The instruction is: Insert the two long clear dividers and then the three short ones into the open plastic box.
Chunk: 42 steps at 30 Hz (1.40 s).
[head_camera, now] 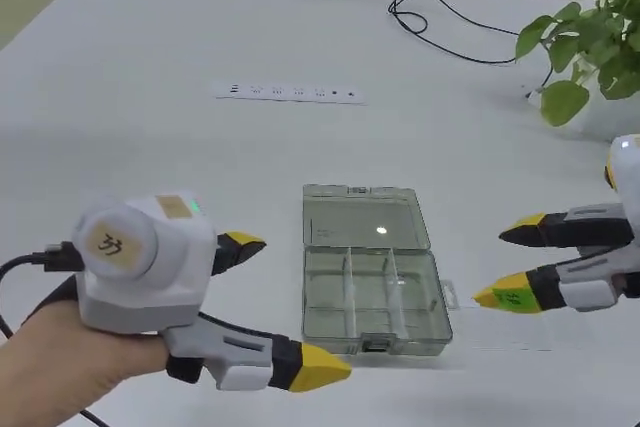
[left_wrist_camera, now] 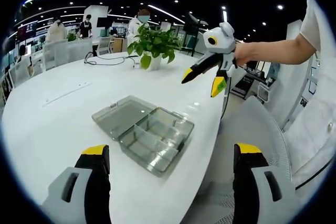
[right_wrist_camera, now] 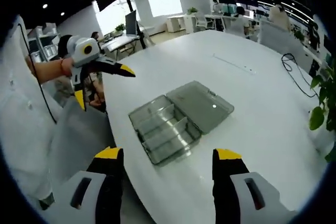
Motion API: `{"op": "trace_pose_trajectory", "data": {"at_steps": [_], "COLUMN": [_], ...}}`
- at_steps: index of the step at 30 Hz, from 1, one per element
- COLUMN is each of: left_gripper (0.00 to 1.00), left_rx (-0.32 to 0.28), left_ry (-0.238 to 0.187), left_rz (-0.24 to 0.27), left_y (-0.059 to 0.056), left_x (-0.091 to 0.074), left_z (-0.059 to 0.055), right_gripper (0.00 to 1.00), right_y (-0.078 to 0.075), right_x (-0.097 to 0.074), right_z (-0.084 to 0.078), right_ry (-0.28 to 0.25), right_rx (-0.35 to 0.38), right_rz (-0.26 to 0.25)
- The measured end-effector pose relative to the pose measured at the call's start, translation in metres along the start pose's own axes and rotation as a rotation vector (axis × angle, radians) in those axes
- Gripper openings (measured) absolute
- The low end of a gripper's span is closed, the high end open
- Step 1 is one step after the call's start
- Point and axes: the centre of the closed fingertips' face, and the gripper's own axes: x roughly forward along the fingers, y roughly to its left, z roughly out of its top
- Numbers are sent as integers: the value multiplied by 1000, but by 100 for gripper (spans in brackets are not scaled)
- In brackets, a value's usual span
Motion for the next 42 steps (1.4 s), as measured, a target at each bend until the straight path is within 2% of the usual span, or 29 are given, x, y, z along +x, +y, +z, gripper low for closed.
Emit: {"op": "trace_pose_trajectory", "data": {"at_steps": [4, 5, 7, 11, 14, 17, 20, 24, 27, 29, 31, 35, 42], "left_gripper": [100, 100, 100, 100, 100, 100, 100, 100, 100, 100, 100, 100, 100], "left_rx": [0, 7, 10, 4, 2, 0, -1, -5, -7, -10, -11, -14, -22], "left_ry": [1, 1, 1, -6, -4, -2, -5, -5, -4, -2, -4, -7, -15], "left_rz": [-7, -9, -9, -9, -7, -4, -2, -2, -3, -2, -1, 0, 6], "left_y": [-3, -3, -3, -2, -2, -2, -2, -3, -3, -3, -2, -2, -1], "left_x": [-1, -2, -2, -3, -4, -5, -5, -6, -6, -6, -6, -6, -8], "left_z": [-1, -2, -3, -4, -5, -5, -5, -6, -7, -8, -8, -8, -7], "right_gripper": [71, 71, 71, 68, 65, 60, 58, 53, 49, 49, 49, 46, 44], "right_y": [-1, -2, -2, -7, -8, -9, -20, -23, -24, -24, -32, -37, -37], "right_x": [7, 9, 14, 22, 28, 33, 42, 51, 57, 60, 61, 62, 67], "right_z": [-20, -27, -36, -49, -60, -69, -85, -88, -92, -92, -97, -100, -108], "right_ry": [92, 128, 162, 198, 255, 294, 354, 366, 403, 419, 422, 448, 479], "right_rx": [-111, -160, -215, -257, -340, -390, -443, -450, -482, -489, -494, -504, -528], "right_rz": [37, 45, 63, 77, 94, 109, 113, 123, 133, 137, 141, 147, 157]}}
